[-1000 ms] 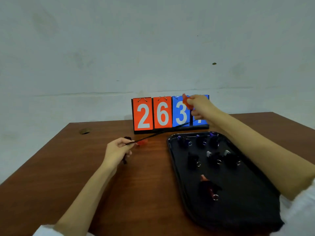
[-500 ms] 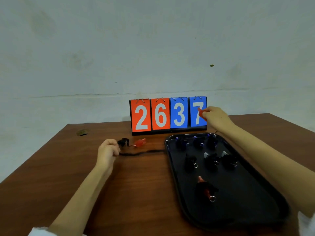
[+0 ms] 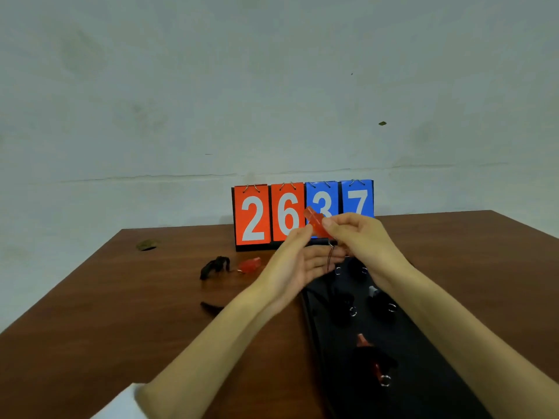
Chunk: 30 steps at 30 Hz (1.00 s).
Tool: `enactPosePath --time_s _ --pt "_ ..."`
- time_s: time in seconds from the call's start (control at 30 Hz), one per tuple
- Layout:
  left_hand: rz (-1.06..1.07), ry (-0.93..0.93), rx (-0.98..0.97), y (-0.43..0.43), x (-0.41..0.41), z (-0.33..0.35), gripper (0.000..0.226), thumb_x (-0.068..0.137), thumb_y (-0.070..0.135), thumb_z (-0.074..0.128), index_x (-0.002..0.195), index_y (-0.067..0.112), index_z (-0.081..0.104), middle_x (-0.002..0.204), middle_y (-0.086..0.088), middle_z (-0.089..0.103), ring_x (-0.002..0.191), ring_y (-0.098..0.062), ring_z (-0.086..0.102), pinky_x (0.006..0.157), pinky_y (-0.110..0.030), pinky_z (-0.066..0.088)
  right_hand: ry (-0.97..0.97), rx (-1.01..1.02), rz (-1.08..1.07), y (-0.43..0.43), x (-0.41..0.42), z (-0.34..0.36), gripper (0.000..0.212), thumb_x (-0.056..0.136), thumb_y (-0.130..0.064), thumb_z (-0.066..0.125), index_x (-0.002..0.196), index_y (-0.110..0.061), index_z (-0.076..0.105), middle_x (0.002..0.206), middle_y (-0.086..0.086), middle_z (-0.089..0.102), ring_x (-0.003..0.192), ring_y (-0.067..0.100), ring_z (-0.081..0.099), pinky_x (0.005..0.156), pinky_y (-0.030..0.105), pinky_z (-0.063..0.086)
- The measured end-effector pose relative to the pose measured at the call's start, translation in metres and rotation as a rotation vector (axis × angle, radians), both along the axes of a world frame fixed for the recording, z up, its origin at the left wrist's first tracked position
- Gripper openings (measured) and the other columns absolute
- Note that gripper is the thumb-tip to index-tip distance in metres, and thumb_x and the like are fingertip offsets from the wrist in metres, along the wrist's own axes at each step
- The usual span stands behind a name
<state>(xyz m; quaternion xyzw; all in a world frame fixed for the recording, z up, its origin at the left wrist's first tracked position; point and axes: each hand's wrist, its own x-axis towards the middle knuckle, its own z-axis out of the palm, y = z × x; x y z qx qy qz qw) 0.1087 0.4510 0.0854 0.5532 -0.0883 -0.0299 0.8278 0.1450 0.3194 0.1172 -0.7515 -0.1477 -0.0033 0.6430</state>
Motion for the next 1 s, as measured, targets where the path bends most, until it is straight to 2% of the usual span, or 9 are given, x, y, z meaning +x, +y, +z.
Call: enactPosePath --time_s 0.1,0.17,0.27,0.37,0.5,0.67,0.8,0.9,1.0 --pt "0.064 -0.025 -0.039 -0.015 0.007 -0.002 0.033 0.098 0.026 0.043 0.123 0.004 0.046 0.078 -0.013 0.066 0.079 -0.024 0.067 0.083 -0.04 0.056 0.007 0.024 -0.018 -0.007 -0.003 -0.004 0.021 0.082 -0.032 0.066 0.094 -0.015 0.067 0.073 -0.006 0.07 0.063 -0.001 0.066 0.057 0.013 0.047" --pt "0.14 -0.052 0.051 -0.018 0.008 -0.004 0.03 0.097 0.026 0.045 0.12 0.007 0.047 0.063 -0.005 0.058 0.061 -0.018 0.06 0.06 -0.031 0.055 0.027 0.045 0.002 -0.01 -0.004 -0.009 0.023 0.08 -0.032 0.068 0.096 -0.015 0.068 0.075 -0.005 0.072 0.071 0.0 0.067 0.065 0.017 0.047" --pt "0.21 -0.105 0.247 -0.015 0.004 -0.003 0.025 0.095 0.03 0.049 0.115 0.014 0.047 0.059 -0.002 0.053 0.045 -0.011 0.045 0.039 -0.021 0.036 0.126 0.113 0.115 -0.014 -0.001 -0.015 0.025 0.078 -0.03 0.068 0.099 -0.017 0.07 0.089 -0.001 0.073 0.091 0.012 0.066 0.083 0.03 0.049" --pt "0.173 -0.114 0.28 -0.01 0.0 -0.001 0.027 0.093 0.029 0.054 0.114 0.014 0.046 0.063 -0.002 0.054 0.042 -0.008 0.04 0.037 -0.018 0.03 0.291 0.267 0.312 -0.016 0.003 -0.021 0.036 0.076 -0.026 0.065 0.109 -0.013 0.068 0.084 0.001 0.069 0.087 0.016 0.062 0.091 0.035 0.044" --pt "0.089 -0.024 0.187 -0.006 -0.003 0.0 0.037 0.088 0.027 0.06 0.117 0.009 0.046 0.069 -0.004 0.059 0.046 -0.01 0.044 0.038 -0.019 0.033 0.361 0.381 0.468 -0.015 0.002 -0.025 0.043 0.08 -0.021 0.059 0.121 -0.009 0.06 0.072 -0.002 0.063 0.072 0.012 0.056 0.085 0.03 0.046" --pt "-0.013 0.063 0.276 0.0 -0.006 0.004 0.033 0.09 0.023 0.058 0.116 0.006 0.048 0.071 -0.004 0.061 0.045 -0.01 0.044 0.037 -0.018 0.031 0.391 0.44 0.36 -0.014 0.004 -0.028 0.036 0.084 -0.035 0.054 0.106 -0.009 0.065 0.077 0.0 0.066 0.069 0.012 0.059 0.085 0.034 0.046" --pt "-0.106 0.156 0.528 0.011 -0.005 0.005 0.018 0.092 0.019 0.056 0.105 0.007 0.056 0.073 -0.004 0.061 0.04 -0.007 0.034 0.036 -0.017 0.023 0.461 0.582 0.172 -0.019 0.009 -0.03 0.034 0.088 -0.04 0.052 0.102 -0.012 0.064 0.07 -0.002 0.062 0.065 0.009 0.058 0.071 0.028 0.048" --pt "-0.117 0.144 0.712 0.021 -0.006 0.011 0.016 0.092 0.025 0.056 0.096 0.011 0.061 0.066 -0.001 0.062 0.04 -0.006 0.032 0.039 -0.018 0.022 0.324 0.387 0.026 -0.023 0.004 -0.03 0.031 0.081 -0.039 0.06 0.085 -0.009 0.067 0.064 0.0 0.062 0.057 0.007 0.057 0.059 0.023 0.049" --pt "-0.053 0.03 0.928 0.029 -0.008 0.022 0.011 0.089 0.027 0.061 0.089 0.016 0.065 0.063 0.004 0.064 0.045 -0.007 0.042 0.042 -0.018 0.032 0.124 0.092 -0.055 -0.024 0.003 -0.033 0.025 0.076 -0.029 0.069 0.091 -0.01 0.071 0.069 0.002 0.07 0.053 0.006 0.059 0.047 0.019 0.046"
